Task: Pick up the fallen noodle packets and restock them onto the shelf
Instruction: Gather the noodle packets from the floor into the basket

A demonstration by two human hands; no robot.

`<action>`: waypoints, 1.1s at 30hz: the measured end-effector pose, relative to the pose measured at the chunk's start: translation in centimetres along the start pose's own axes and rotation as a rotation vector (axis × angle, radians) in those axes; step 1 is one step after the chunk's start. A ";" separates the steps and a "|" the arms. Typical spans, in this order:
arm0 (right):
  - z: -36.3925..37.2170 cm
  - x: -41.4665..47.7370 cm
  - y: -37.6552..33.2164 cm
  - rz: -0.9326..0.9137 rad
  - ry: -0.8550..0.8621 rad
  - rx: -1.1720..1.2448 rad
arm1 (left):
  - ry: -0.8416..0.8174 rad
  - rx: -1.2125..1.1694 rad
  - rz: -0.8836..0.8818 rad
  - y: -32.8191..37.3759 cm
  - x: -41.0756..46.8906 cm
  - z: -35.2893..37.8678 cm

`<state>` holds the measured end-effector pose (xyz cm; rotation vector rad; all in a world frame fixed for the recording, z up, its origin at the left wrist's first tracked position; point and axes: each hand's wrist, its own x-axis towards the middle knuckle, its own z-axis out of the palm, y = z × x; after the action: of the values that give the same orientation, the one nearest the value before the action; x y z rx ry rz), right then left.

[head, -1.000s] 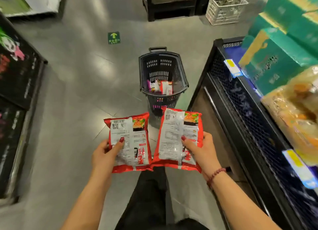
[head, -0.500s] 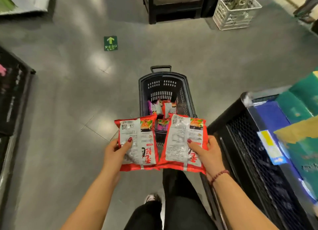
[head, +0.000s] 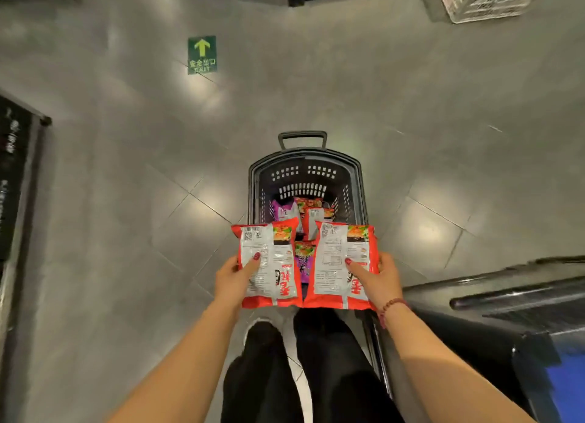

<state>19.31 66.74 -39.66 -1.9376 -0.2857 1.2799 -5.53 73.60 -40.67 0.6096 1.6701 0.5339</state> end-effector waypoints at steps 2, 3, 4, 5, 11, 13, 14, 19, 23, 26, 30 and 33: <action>0.8 2.6 0.1 0.021 0.029 -0.030 | -0.013 0.037 -0.015 0.6 2.4 1.6; 1.4 4.3 0.5 0.033 0.037 -0.041 | -0.016 0.064 -0.023 0.8 4.0 2.5; 1.8 5.4 0.8 0.041 0.039 -0.052 | -0.019 0.089 -0.021 1.0 5.1 3.1; 2.2 6.3 0.9 0.045 0.034 -0.062 | -0.029 0.111 -0.010 1.2 6.0 3.5; 4.8 15.4 4.4 0.034 0.026 -0.251 | -0.090 0.218 0.009 -0.5 14.7 6.7; 5.6 18.0 5.7 0.017 0.037 -0.288 | -0.094 0.270 0.029 -2.0 17.4 7.7; 5.9 19.2 6.6 0.014 0.044 -0.302 | -0.099 0.290 0.039 -2.9 18.7 8.3; 7.9 23.9 11.3 -0.012 0.108 -0.435 | -0.102 0.378 0.107 -7.7 23.9 11.5; 9.5 26.4 13.7 -0.038 0.128 -0.489 | -0.079 0.358 0.079 -10.5 27.0 12.5; 10.3 28.1 15.1 0.009 0.023 -0.480 | -0.087 0.383 0.038 -11.7 29.2 12.1; 10.8 29.2 16.1 0.041 -0.145 -0.624 | -0.172 0.580 0.076 -11.2 30.1 11.7; 10.5 27.9 15.5 -0.019 -0.105 -0.696 | -0.203 0.741 0.181 -10.3 28.9 11.2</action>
<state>19.94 77.21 -71.57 -2.4216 -0.8970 1.3847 0.25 84.88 -70.71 1.3131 1.6036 -0.0500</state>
